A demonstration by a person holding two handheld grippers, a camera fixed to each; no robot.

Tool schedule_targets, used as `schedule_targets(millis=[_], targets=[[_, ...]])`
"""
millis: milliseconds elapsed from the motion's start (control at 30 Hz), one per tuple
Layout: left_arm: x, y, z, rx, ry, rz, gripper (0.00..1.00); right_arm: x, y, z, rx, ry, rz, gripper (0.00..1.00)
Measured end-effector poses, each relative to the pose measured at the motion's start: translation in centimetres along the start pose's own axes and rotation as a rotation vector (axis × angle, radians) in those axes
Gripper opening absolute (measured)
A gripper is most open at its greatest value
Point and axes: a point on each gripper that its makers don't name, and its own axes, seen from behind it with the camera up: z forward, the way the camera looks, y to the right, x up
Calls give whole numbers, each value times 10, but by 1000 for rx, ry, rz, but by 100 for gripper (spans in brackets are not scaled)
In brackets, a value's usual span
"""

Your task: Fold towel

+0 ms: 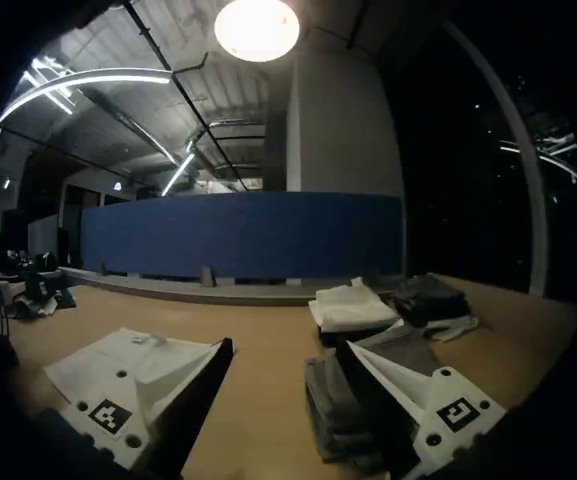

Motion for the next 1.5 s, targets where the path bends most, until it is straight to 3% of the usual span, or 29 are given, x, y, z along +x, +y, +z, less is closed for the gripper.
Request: schedule_targets(millis=[500,700,900,1100,1500], targets=[[0,0,-1,1,-1,0,94,1,0,0,-1,0,-1,100],[0,-7,-3,24,-2,0,94,3,0,-1,1,1,-2,100],[-1,1,-6,6,-25,-6,94,2,-1,-2,-2,-12,-1,100],[38,-7,-3,23,-8,-23,94,32,-6,-5,2,-11,11,100],[133,12,-3,-17,-5,16,95,125,-3,-16,-8,-4,46,100]])
